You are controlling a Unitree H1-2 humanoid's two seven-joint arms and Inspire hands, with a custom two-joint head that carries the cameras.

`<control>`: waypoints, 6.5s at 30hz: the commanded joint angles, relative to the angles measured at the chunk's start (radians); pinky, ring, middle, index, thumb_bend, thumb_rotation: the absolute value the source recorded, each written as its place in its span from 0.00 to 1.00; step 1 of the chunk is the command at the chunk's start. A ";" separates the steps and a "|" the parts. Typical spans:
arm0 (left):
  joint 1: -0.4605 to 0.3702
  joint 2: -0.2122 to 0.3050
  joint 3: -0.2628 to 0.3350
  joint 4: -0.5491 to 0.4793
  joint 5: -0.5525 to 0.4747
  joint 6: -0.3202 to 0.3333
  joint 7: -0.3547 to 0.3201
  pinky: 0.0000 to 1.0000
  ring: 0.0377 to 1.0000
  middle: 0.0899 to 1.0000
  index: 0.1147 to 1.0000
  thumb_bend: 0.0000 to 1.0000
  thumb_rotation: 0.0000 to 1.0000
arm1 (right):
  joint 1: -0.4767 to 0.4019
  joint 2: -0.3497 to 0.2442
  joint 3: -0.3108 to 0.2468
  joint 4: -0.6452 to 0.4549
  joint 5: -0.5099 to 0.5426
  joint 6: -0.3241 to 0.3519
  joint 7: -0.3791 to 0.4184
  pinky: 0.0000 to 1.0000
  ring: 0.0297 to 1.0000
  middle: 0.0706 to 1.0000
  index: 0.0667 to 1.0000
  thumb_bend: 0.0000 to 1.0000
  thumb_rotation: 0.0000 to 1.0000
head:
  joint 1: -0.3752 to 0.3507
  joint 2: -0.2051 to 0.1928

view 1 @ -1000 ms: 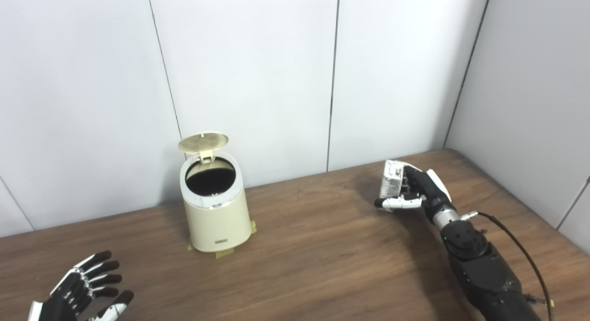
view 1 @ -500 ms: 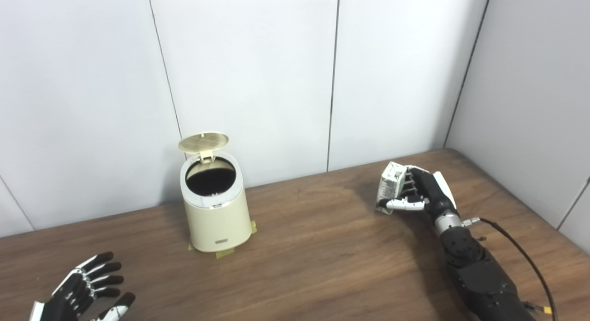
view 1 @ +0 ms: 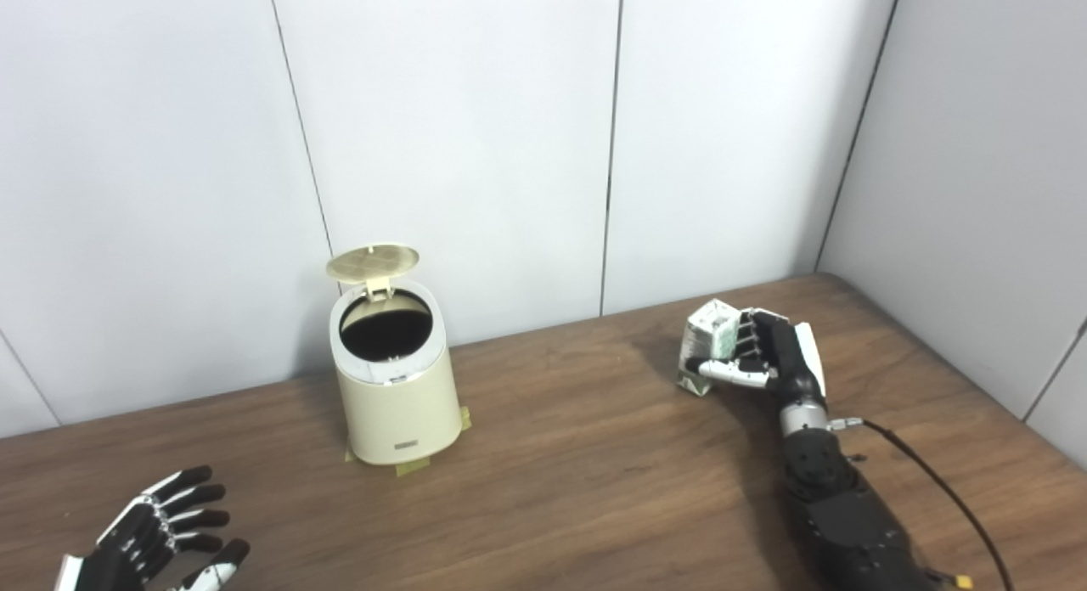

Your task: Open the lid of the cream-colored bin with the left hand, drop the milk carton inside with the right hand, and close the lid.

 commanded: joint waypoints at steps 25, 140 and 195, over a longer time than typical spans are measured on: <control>-0.030 -0.003 -0.013 0.032 0.017 -0.034 0.009 0.55 0.63 0.68 0.72 0.63 0.00 | -0.012 0.093 0.034 -0.301 0.021 0.023 0.017 0.35 0.39 0.44 0.45 0.53 0.00 | 0.064 -0.007; -0.054 -0.187 -0.145 0.063 0.144 -0.051 0.155 0.55 0.63 0.67 0.71 0.72 0.11 | -0.389 0.282 0.354 -0.013 -0.275 -0.172 0.042 0.30 0.40 0.45 0.48 0.52 0.00 | 0.498 -0.033; -0.043 -0.169 -0.142 0.051 0.141 -0.044 0.142 0.55 0.63 0.67 0.71 0.72 0.10 | -0.349 0.220 0.453 -0.107 -0.379 -0.006 0.189 0.52 0.64 0.69 0.66 0.90 0.14 | 0.484 -0.015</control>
